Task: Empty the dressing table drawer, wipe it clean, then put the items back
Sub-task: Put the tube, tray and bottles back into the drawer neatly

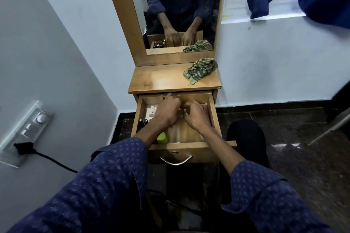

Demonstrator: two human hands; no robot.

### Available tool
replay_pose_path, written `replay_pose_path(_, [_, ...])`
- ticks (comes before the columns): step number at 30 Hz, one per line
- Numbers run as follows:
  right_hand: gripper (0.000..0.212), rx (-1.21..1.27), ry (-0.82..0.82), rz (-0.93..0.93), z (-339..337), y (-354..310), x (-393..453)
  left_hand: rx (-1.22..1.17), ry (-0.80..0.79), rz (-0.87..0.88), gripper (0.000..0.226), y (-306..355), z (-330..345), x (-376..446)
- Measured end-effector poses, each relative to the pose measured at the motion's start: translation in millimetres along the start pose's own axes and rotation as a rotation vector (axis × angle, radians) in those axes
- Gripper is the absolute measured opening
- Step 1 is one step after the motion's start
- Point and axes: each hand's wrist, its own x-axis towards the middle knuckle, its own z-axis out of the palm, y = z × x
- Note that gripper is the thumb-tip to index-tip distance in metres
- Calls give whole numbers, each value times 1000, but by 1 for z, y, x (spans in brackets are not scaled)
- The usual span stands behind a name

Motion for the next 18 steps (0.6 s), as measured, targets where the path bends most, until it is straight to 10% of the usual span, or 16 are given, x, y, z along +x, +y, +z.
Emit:
replay_pose_path(6, [5, -22, -153, -133, -24, -7, -20, -296, 86, 104, 36, -14, -14, -63])
replay_pose_path(18, [56, -199, -589, -293, -69, -22, -68, -251, 24, 121, 96, -16, -25, -131])
